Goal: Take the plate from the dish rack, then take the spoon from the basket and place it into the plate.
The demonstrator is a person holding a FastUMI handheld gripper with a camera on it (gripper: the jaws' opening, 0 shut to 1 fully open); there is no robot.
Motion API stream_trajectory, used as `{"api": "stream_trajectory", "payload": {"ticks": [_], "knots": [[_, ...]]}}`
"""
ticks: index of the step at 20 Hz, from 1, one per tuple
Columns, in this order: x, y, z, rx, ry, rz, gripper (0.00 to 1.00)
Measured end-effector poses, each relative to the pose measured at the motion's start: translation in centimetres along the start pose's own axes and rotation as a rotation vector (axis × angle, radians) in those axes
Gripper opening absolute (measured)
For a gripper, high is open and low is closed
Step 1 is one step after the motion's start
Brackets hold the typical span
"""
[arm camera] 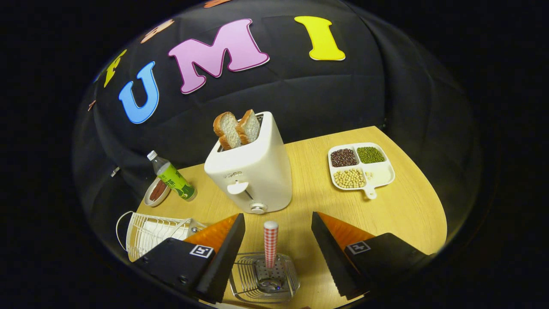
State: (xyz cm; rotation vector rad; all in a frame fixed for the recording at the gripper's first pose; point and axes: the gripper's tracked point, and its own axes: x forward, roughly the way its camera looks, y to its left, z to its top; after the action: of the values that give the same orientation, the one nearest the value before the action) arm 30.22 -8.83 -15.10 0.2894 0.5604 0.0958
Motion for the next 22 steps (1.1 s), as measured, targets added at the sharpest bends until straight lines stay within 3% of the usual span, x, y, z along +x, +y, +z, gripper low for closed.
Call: {"api": "stream_trajectory", "payload": {"ticks": [4,10,11,15,22], "knots": [[1.3,0.7,-1.6,-0.003,0.062,0.012,0.78],[2.1,1.2,-1.6,-0.016,0.095,0.008,0.22],[1.0,1.6,-1.6,-0.026,0.101,0.013,0.17],[-0.4,1.2,0.3,-0.098,0.016,-0.015,0.14],[-4.8,3.5,4.5,-0.089,-0.066,0.048,0.13]]}}
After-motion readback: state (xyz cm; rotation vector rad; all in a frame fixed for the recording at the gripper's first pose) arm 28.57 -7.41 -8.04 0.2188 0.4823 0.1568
